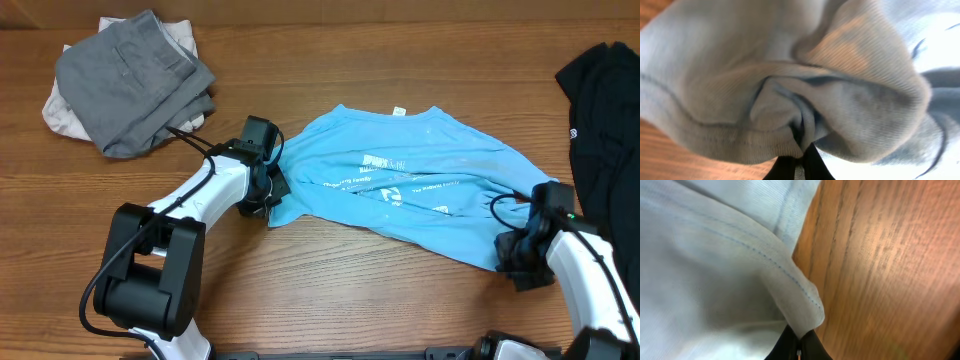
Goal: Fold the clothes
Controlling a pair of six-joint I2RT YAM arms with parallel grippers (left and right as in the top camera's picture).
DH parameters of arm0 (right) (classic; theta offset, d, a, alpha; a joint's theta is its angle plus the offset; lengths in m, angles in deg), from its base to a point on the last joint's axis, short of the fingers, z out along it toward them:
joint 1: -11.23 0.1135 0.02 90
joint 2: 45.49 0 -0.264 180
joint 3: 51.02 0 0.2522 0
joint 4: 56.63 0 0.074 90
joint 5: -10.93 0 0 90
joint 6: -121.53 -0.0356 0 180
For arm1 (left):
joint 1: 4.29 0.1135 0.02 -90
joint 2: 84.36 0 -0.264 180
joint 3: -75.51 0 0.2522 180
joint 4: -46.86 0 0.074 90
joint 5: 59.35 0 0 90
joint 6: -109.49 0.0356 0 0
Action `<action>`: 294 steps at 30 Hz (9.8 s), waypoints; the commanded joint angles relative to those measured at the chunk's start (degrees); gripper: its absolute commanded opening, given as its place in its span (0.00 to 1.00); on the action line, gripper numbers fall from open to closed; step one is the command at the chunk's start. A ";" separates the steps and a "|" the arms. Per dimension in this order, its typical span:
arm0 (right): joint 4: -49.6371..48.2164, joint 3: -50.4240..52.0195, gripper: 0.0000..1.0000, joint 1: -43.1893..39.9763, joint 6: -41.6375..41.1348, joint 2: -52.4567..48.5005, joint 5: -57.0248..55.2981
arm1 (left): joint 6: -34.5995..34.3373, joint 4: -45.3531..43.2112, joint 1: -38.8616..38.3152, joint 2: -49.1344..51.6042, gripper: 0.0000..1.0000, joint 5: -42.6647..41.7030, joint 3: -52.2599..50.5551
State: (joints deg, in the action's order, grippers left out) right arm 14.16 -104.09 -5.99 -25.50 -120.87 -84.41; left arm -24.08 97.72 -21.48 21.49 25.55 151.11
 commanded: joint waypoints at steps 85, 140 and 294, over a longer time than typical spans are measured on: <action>27.93 -75.17 0.04 -0.17 17.86 4.04 2.73 | 19.30 48.76 0.28 -13.53 0.04 11.47 70.55; 23.02 -100.56 0.04 -11.15 24.70 -16.06 41.51 | 24.59 40.37 18.51 -3.74 0.04 -5.86 99.14; -10.99 -28.13 0.11 5.14 28.17 -27.63 13.90 | 22.82 25.53 31.41 3.54 0.04 4.90 -3.19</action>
State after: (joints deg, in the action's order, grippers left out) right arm 3.50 -132.49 -1.75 3.28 -148.12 -68.70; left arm -0.08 123.56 9.58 23.39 25.11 149.52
